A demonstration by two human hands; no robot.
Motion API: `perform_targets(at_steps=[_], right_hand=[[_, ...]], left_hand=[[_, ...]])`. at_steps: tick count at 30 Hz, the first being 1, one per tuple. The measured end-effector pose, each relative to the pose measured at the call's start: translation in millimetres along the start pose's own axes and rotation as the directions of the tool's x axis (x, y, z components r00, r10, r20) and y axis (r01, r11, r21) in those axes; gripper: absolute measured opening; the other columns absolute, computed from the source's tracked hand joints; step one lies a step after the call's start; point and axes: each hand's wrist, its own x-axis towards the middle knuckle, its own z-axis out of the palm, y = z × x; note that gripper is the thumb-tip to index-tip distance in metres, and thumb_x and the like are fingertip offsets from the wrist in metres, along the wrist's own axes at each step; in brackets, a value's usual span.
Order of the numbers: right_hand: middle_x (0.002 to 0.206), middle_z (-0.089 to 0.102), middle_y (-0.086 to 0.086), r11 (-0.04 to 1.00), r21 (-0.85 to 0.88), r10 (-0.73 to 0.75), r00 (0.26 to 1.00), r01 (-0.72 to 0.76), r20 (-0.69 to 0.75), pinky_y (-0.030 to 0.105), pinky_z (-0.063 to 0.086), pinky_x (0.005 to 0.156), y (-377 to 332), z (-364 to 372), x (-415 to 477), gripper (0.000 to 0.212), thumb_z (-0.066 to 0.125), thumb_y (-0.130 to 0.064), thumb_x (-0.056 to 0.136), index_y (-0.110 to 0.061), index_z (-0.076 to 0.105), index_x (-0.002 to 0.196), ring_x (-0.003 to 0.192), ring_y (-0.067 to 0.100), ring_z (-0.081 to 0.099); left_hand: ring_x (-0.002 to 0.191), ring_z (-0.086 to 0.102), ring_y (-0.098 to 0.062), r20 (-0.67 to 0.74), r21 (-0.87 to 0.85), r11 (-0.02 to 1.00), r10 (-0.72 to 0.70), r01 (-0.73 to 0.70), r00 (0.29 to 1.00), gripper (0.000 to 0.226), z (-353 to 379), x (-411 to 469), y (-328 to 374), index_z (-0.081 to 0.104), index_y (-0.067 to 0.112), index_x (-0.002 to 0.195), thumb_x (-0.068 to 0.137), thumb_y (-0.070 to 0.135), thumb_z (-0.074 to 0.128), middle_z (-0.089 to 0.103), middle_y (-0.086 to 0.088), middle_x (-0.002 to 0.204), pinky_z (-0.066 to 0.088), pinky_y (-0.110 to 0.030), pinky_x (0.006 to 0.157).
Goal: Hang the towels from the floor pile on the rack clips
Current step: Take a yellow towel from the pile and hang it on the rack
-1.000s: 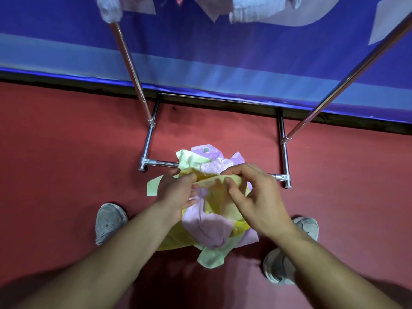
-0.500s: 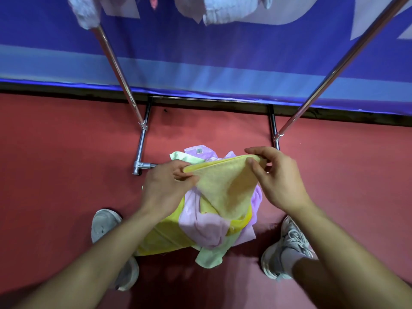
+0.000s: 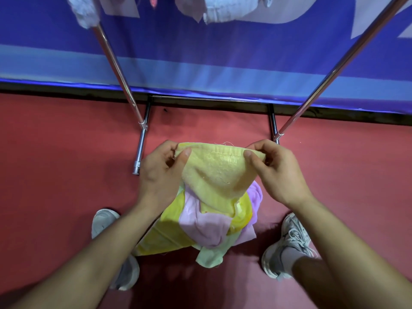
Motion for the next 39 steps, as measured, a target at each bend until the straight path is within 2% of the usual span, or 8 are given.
perform_targets(at_steps=[7,12,16,18,21,29,35,39], right_hand=[[0.078,0.070,0.002,1.000,-0.014,0.018,0.998,-0.017,0.060,0.047,0.052,0.067,-3.3,-1.9,-8.0,0.007,0.071,-0.027,0.092,-0.021,0.069,0.089,0.064,0.014,0.053],[0.080,0.072,0.001,1.000,-0.016,0.007,0.998,-0.006,0.057,0.049,0.054,0.070,-25.0,-10.4,-31.6,0.006,0.072,-0.028,0.091,-0.022,0.071,0.088,0.068,0.022,0.060],[0.078,0.068,-0.010,0.986,-0.065,-0.153,0.988,0.151,-0.025,0.021,0.046,0.065,-77.8,-37.5,-31.5,0.009,0.071,-0.020,0.093,-0.022,0.067,0.085,0.068,-0.002,0.057],[0.081,0.070,-0.012,0.971,-0.100,-0.224,0.974,0.219,-0.042,0.015,0.043,0.067,-111.4,-52.9,-30.3,0.005,0.071,-0.022,0.093,-0.020,0.069,0.089,0.072,-0.005,0.058],[0.080,0.068,-0.009,0.943,-0.124,-0.321,0.943,0.309,-0.088,0.017,0.043,0.069,-166.0,-80.6,-31.6,0.006,0.070,-0.027,0.093,-0.021,0.070,0.091,0.072,-0.002,0.057],[0.069,0.056,-0.013,0.909,0.011,-0.393,0.865,0.416,-0.312,0.015,0.041,0.058,-296.5,-155.3,-47.2,0.006,0.068,-0.025,0.093,-0.020,0.069,0.090,0.060,-0.004,0.048],[0.076,0.061,-0.009,0.920,0.045,-0.355,0.876,0.390,-0.327,0.020,0.047,0.059,-333.1,-190.1,-61.3,0.010,0.066,-0.027,0.095,-0.019,0.070,0.091,0.066,0.001,0.053],[0.074,0.064,-0.001,0.960,0.087,-0.240,0.941,0.266,-0.239,0.031,0.051,0.062,-329.0,-185.0,-66.7,0.015,0.068,-0.023,0.094,-0.010,0.073,0.088,0.067,0.010,0.057]], left_hand=[[0.071,0.060,-0.040,0.031,-0.024,1.000,0.003,-0.003,0.999,0.042,-0.5,5.4,11.4,0.062,0.011,0.086,0.087,0.053,0.060,0.063,-0.020,0.074,0.054,-0.056,0.066],[0.072,0.065,-0.032,0.014,-0.069,0.997,0.047,-0.046,0.999,0.027,-9.4,-12.9,42.7,0.068,0.021,0.086,0.088,0.046,0.062,0.069,-0.005,0.071,0.055,-0.051,0.068],[0.071,0.062,-0.039,-0.041,-0.140,0.986,0.083,-0.088,0.996,0.024,-20.4,-24.0,76.3,0.069,0.021,0.086,0.088,0.044,0.064,0.067,-0.016,0.074,0.054,-0.055,0.069],[0.066,0.061,-0.026,-0.079,-0.166,0.976,0.128,-0.140,0.989,0.020,-31.9,-24.5,105.6,0.070,0.020,0.087,0.088,0.039,0.065,0.069,-0.012,0.076,0.053,-0.051,0.070],[0.068,0.061,-0.009,-0.119,-0.172,0.951,0.238,-0.256,0.964,0.014,-55.9,-25.0,164.5,0.070,0.021,0.085,0.091,0.034,0.067,0.071,-0.002,0.074,0.053,-0.042,0.070],[0.064,0.053,-0.001,-0.260,-0.134,0.837,0.487,-0.531,0.833,0.009,-115.4,-34.1,315.0,0.072,0.019,0.090,0.094,0.026,0.067,0.063,0.011,0.068,0.046,-0.028,0.063],[0.059,0.051,0.005,-0.283,-0.132,0.830,0.492,-0.542,0.823,0.013,-145.7,-46.9,346.2,0.072,0.014,0.090,0.095,0.025,0.067,0.062,0.009,0.068,0.042,-0.016,0.059],[0.060,0.050,-0.001,-0.278,-0.113,0.882,0.413,-0.457,0.867,0.015,-146.8,-49.6,340.2,0.072,0.016,0.083,0.093,0.027,0.070,0.062,0.006,0.066,0.042,-0.021,0.060]])
